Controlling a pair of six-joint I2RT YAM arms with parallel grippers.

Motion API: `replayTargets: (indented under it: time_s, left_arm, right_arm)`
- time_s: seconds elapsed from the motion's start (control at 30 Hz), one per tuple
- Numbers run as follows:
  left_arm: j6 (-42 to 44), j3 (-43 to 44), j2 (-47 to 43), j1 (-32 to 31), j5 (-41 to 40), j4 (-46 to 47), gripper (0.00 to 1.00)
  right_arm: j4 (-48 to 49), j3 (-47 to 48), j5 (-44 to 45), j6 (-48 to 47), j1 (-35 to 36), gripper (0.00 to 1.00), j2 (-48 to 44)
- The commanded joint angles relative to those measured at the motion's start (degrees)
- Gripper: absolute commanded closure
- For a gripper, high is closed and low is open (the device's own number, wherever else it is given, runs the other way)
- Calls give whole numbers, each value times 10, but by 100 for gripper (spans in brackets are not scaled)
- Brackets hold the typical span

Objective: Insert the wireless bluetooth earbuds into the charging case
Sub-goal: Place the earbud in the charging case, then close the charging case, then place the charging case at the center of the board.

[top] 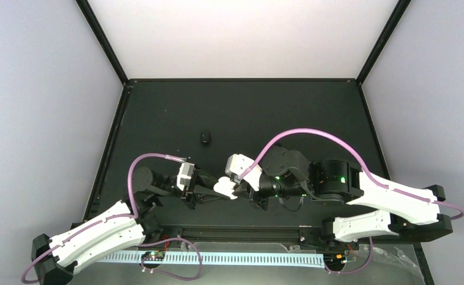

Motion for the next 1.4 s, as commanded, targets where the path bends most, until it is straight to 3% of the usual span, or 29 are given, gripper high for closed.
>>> replayTargets:
  time_s: [0.0, 0.27, 0.4, 0.6, 0.8, 1.1, 1.23, 1.3, 1.37]
  left_arm:
    - [-4, 4, -14, -3, -12, 53, 98]
    - [-1, 1, -18, -3, -14, 42, 98]
    - [-1, 0, -21, -3, -15, 39, 99]
    - [-4, 2, -20, -3, -14, 40, 98]
    - [-7, 3, -19, -4, -18, 37, 98]
    - [-7, 6, -19, -4, -68, 10, 98]
    - [-5, 11, -14, -4, -135, -18, 98]
    - [-2, 15, 2, -3, -206, -44, 98]
    - [-9, 26, 49, 2, -280, -64, 98]
  right_arm:
    - [-5, 12, 16, 14, 5, 83, -9]
    - [-7, 53, 14, 28, 5, 68, -43]
    - [13, 39, 88, 43, 4, 63, -76]
    - [3, 37, 183, 76, -7, 63, -41]
    - [48, 26, 99, 74, -7, 59, -17]
    - [51, 11, 72, 73, -8, 58, -13]
    - [35, 2, 202, 100, -8, 58, -36]
    - [33, -19, 280, 121, -21, 56, -66]
    - [48, -58, 298, 145, -54, 54, -103]
